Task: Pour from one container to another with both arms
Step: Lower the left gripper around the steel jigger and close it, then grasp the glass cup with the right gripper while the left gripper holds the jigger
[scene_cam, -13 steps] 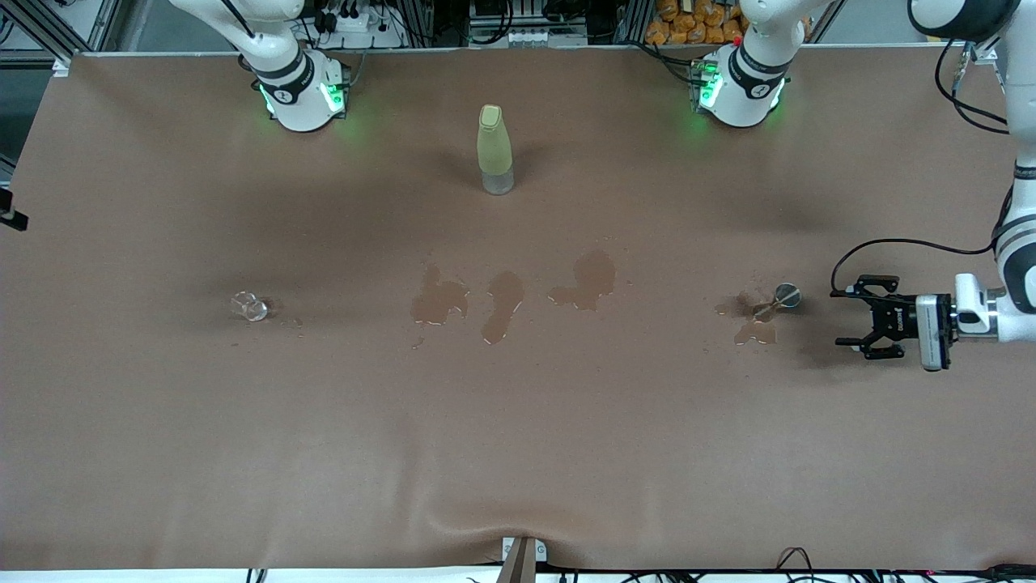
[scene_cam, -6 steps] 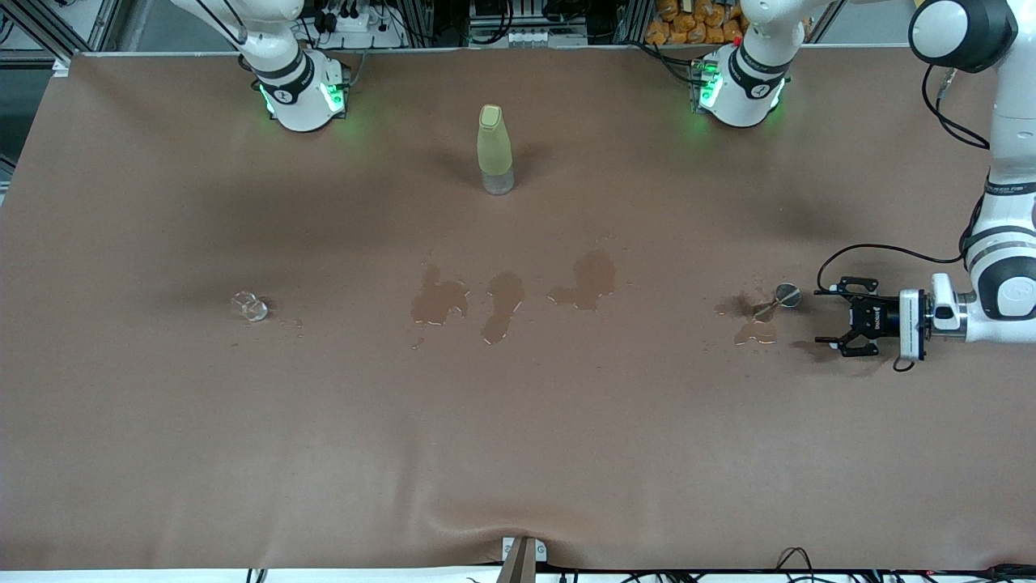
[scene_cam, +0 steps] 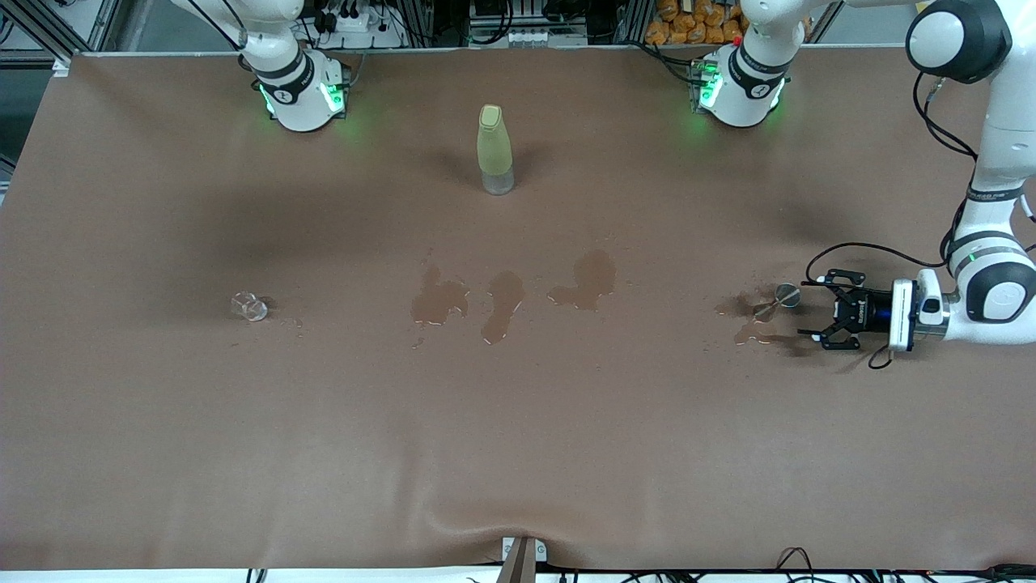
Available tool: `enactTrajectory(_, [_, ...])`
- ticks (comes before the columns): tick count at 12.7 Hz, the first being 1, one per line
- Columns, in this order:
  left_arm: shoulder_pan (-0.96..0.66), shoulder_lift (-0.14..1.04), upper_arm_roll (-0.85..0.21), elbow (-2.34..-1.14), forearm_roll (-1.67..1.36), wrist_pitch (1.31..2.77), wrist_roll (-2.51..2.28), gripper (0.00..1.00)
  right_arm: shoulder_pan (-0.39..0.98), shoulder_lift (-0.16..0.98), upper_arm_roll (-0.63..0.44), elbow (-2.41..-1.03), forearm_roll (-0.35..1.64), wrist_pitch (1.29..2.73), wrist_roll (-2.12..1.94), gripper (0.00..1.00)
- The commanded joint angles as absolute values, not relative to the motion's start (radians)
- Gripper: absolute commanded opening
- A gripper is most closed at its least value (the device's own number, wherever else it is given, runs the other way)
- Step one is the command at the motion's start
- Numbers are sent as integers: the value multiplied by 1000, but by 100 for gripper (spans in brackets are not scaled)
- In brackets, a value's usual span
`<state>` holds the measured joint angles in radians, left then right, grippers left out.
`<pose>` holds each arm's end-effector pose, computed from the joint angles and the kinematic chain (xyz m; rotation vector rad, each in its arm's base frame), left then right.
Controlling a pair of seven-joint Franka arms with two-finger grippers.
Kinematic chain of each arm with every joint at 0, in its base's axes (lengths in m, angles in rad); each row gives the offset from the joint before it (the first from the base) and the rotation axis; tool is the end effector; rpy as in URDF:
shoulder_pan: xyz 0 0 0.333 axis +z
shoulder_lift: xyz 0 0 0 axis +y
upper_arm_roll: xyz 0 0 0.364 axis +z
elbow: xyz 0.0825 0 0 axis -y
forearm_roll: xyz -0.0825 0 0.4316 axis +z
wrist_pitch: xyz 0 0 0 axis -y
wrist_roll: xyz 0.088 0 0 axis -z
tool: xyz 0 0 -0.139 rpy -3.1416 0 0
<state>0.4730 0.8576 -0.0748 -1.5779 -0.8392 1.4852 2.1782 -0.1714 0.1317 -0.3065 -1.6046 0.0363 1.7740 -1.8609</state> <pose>0.6397 0.1562 0.1203 1.4961 -1.2627 0.6567 0.5935 -0.2905 0.5614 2.3907 1.9728 0.0211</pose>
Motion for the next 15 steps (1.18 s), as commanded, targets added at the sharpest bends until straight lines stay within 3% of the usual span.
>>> enactTrajectory(1, [485, 893, -78, -1562, -865, 1463, 2256, 100, -192, 138, -296, -1637, 40, 1795, -1910, 100])
enactTrajectory(7, [488, 916, -81, -1568, -934, 1463, 2349, 100, -205, 207, -296, -1755, 190, 1925, -2020, 100])
enactTrajectory(15, [488, 959, -84, -1574, -979, 1425, 2376, 100, -259, 420, -296, -1767, 552, 1953, -2382, 100])
